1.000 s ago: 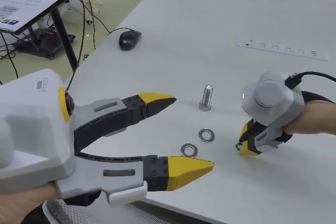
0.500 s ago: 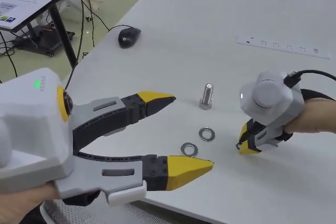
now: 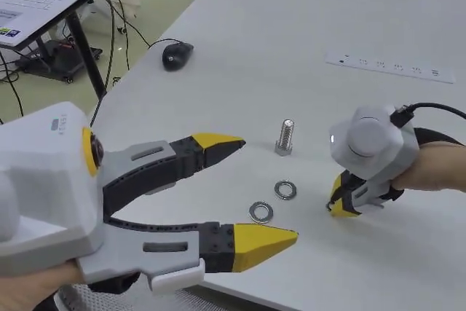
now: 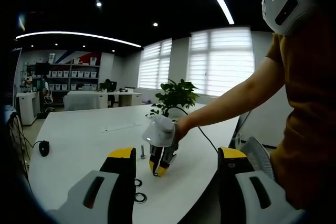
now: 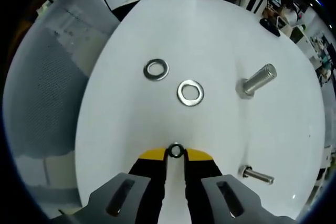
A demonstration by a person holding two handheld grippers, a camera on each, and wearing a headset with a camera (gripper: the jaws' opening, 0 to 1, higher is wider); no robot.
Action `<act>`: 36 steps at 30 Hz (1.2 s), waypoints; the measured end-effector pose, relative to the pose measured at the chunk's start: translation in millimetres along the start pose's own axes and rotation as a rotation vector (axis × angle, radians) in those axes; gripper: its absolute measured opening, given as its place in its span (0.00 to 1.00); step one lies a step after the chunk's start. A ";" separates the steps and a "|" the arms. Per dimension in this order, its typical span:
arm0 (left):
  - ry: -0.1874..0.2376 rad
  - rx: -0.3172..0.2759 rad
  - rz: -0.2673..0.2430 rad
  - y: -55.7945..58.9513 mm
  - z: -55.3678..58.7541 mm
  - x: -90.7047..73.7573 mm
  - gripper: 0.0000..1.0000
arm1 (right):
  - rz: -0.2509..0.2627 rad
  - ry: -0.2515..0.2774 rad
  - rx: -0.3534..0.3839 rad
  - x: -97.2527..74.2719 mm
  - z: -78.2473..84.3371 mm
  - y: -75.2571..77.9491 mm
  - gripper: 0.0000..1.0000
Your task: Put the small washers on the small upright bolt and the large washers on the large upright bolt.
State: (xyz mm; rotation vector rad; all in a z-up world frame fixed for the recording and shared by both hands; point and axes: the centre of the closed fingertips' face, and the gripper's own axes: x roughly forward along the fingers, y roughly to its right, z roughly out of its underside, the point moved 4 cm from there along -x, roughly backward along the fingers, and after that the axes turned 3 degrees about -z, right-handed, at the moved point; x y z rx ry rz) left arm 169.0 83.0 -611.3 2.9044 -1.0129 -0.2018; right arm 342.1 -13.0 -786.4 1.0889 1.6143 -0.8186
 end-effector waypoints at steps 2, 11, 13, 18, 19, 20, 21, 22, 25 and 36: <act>-0.002 0.001 -0.001 0.0 0.2 -0.3 0.62 | 0.004 -0.001 -0.004 0.0 -0.4 -0.4 0.13; -0.006 0.000 -0.004 -0.4 1.6 -1.8 0.62 | 0.005 -0.001 -0.003 -0.1 -0.6 0.0 0.12; -0.007 0.000 -0.004 -0.5 1.9 -1.9 0.62 | 0.000 -0.001 0.012 0.0 -0.6 0.4 0.13; -0.001 0.000 -0.005 -0.9 0.4 -1.8 0.62 | -0.018 0.002 0.015 0.2 -0.5 0.8 0.14; -0.002 0.002 -0.005 -1.1 0.2 -1.8 0.62 | -0.019 0.002 0.016 0.2 -0.6 0.8 0.14; -0.001 0.002 -0.006 -1.3 0.0 -2.0 0.62 | -0.021 0.003 0.017 0.2 -0.3 0.6 0.15; 0.001 0.002 -0.006 -1.4 -0.2 -2.2 0.62 | -0.029 0.004 0.022 0.1 -0.4 -0.2 0.16; 0.002 0.001 -0.007 -1.6 -0.3 -2.4 0.63 | -0.034 0.005 0.020 0.0 -0.4 -0.5 0.17; 0.000 0.001 -0.010 -2.2 0.1 -3.2 0.63 | -0.050 0.004 0.021 0.0 -0.1 -2.2 0.20; 0.004 -0.001 -0.010 -2.0 0.6 -3.1 0.63 | -0.020 -0.046 -0.033 -0.4 -0.1 -2.7 0.14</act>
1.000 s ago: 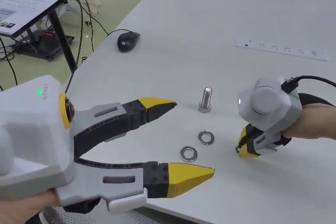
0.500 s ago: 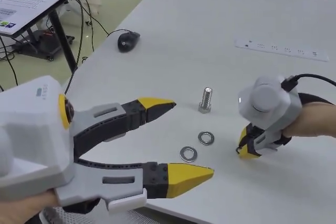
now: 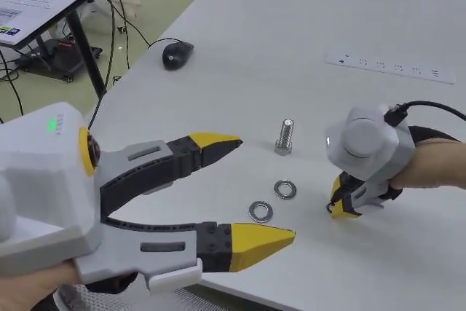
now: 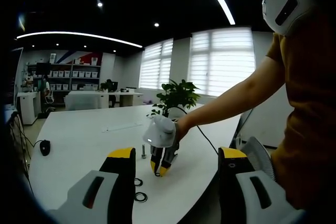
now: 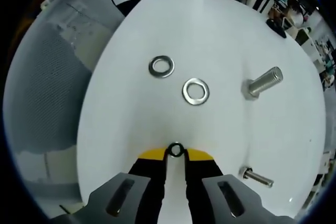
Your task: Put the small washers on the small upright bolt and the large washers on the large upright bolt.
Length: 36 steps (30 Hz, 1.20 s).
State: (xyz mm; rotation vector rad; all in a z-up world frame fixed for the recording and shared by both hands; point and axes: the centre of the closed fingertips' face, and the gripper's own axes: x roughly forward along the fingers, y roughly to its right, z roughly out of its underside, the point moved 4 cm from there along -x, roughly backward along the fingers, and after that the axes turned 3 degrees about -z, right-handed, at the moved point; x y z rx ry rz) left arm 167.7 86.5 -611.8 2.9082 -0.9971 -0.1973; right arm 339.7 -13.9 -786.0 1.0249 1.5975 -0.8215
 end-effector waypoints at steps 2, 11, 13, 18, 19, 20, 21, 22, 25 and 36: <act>0.000 -0.001 0.001 0.7 0.2 0.2 0.63 | 0.001 -0.004 0.006 -0.1 0.0 0.4 0.14; 0.000 -0.003 -0.001 2.3 0.8 -0.1 0.63 | 0.009 0.016 0.030 -0.3 1.0 0.7 0.12; -0.002 -0.004 0.000 0.3 2.1 -1.5 0.63 | 0.010 0.018 0.031 -0.4 0.5 0.6 0.12; -0.002 -0.004 0.001 0.9 1.7 -0.4 0.63 | 0.014 0.031 0.037 -4.6 -3.4 2.4 0.12; -0.002 -0.002 0.001 1.0 1.7 -0.1 0.63 | 0.015 0.026 0.032 -4.7 -2.7 2.7 0.12; -0.003 -0.002 0.002 1.1 1.6 0.3 0.63 | 0.016 0.023 0.033 -5.2 -2.3 3.2 0.12; -0.004 -0.003 0.002 1.3 1.5 0.6 0.63 | 0.017 0.024 0.033 -6.2 -1.7 3.8 0.12; -0.004 -0.001 0.003 1.7 1.1 0.9 0.63 | 0.018 0.022 0.034 -7.1 -0.8 4.1 0.12; -0.005 -0.003 0.006 2.1 1.2 1.7 0.63 | 0.018 0.025 0.039 -14.5 2.7 5.3 0.12; -0.014 -0.002 0.031 2.3 1.3 11.7 0.63 | 0.085 0.026 0.066 -55.7 21.7 25.5 0.12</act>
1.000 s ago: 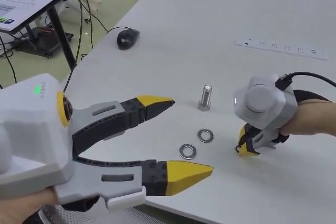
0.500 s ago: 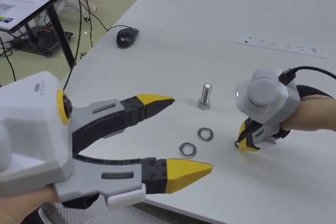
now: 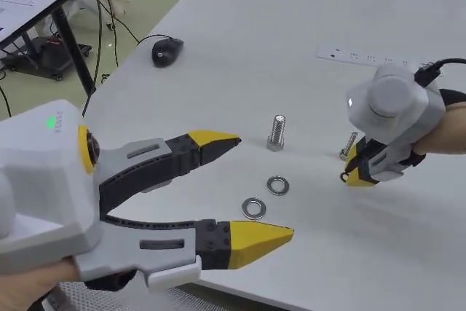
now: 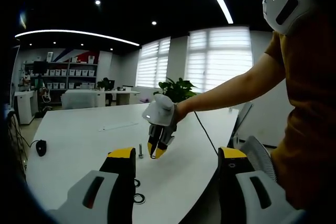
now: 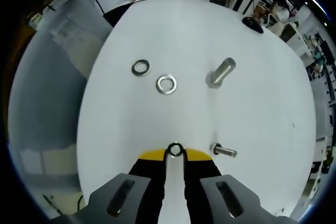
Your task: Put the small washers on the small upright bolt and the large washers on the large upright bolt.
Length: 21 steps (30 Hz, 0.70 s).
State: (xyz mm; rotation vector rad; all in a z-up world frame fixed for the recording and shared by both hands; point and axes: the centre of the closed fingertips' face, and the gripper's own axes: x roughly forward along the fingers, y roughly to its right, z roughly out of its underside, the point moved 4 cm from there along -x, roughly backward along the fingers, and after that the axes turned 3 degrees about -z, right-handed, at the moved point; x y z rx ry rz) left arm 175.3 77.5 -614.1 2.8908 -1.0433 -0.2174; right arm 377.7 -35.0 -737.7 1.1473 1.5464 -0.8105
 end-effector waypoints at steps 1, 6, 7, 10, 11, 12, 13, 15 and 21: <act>0.000 0.000 0.002 0.0 -0.1 0.7 0.63 | 0.006 0.002 0.005 -3.3 1.2 2.6 0.12; -0.001 0.002 0.013 -0.1 -1.1 3.7 0.62 | 0.047 -0.001 0.015 -20.6 4.9 19.3 0.12; -0.002 0.002 0.014 -0.2 -1.1 3.9 0.62 | 0.052 0.001 0.016 -23.2 4.8 22.5 0.12; -0.006 0.001 0.014 -1.3 -0.7 3.9 0.62 | 0.075 -0.005 0.023 -31.5 6.4 35.1 0.12; -0.007 0.001 0.014 -2.0 -0.6 3.7 0.62 | 0.081 -0.004 0.028 -32.5 8.7 44.9 0.12; -0.006 0.000 0.014 -2.4 -0.6 3.7 0.62 | 0.085 -0.004 0.032 -33.1 9.9 50.7 0.12; -0.005 0.000 0.013 -3.0 -0.6 3.6 0.62 | 0.086 -0.005 0.035 -34.8 9.7 54.7 0.12; -0.006 -0.002 0.011 -3.8 -0.3 3.5 0.62 | 0.095 -0.018 0.034 -35.8 10.0 60.5 0.12; -0.010 -0.007 0.007 -6.2 0.7 3.7 0.62 | 0.081 -0.025 0.028 -31.3 3.2 66.0 0.12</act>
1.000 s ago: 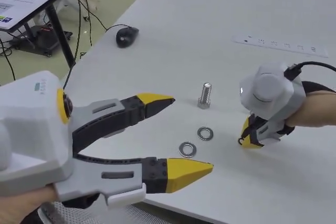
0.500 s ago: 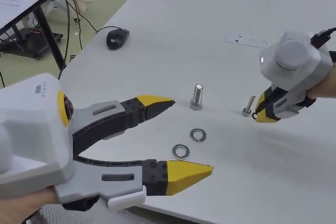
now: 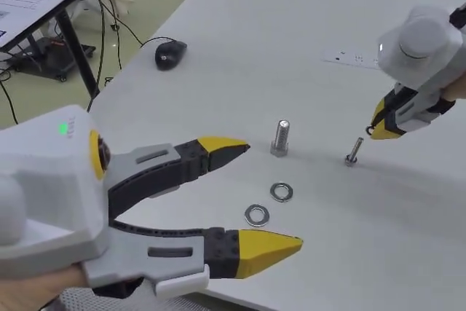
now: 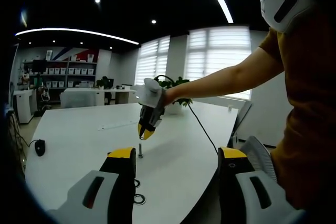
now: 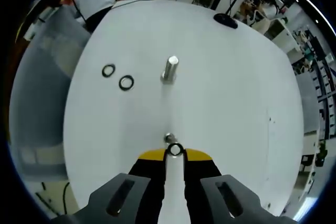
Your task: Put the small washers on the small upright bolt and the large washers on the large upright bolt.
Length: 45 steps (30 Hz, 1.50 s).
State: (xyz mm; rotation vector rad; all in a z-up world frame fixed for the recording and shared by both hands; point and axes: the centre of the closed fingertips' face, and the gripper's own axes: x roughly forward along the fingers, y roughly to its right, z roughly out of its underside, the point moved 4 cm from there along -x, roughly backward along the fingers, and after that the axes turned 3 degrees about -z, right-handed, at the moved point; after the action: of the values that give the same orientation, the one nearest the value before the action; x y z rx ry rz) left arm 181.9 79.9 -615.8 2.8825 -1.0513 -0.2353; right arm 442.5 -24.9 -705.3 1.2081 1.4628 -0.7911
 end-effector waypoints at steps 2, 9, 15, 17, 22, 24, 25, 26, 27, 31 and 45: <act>-0.002 0.000 -0.002 -1.1 0.1 0.0 0.62 | -0.005 -0.008 -0.010 3.0 -1.2 0.3 0.12; -0.005 -0.003 -0.011 -3.9 0.7 0.8 0.62 | -0.031 -0.013 -0.015 13.1 -2.1 1.1 0.12; -0.005 -0.012 -0.014 -3.9 2.1 1.2 0.62 | -0.036 -0.021 -0.014 16.1 -0.2 2.1 0.12; -0.004 -0.012 -0.016 -3.9 2.4 1.5 0.62 | -0.040 -0.023 -0.013 17.3 0.4 1.2 0.12; -0.003 -0.015 -0.019 -3.8 2.8 1.6 0.62 | -0.041 -0.031 -0.012 21.8 2.4 1.4 0.12; -0.004 -0.016 -0.020 -3.9 3.2 1.2 0.62 | -0.043 -0.031 -0.008 23.6 3.2 1.5 0.12; -0.005 -0.017 -0.021 -4.1 3.4 1.0 0.62 | -0.044 -0.034 -0.008 24.7 4.0 1.4 0.12; -0.005 -0.017 -0.022 -4.2 3.5 0.7 0.62 | -0.044 -0.033 -0.010 25.7 4.1 1.3 0.12; -0.005 -0.018 -0.024 -4.4 3.7 0.4 0.62 | -0.045 -0.033 -0.008 26.7 4.3 1.2 0.12; -0.006 -0.020 -0.029 -5.0 4.3 -0.9 0.62 | -0.053 -0.034 -0.006 32.3 4.6 -0.4 0.12; -0.008 -0.031 -0.039 -6.6 7.2 -2.6 0.62 | -0.060 -0.054 -0.016 51.8 10.1 -5.6 0.13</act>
State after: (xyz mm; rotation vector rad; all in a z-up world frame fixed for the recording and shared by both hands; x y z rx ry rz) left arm 182.9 86.6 -623.3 2.8784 -0.9848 -0.2640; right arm 442.3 -21.7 -758.3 1.1271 1.4644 -0.8449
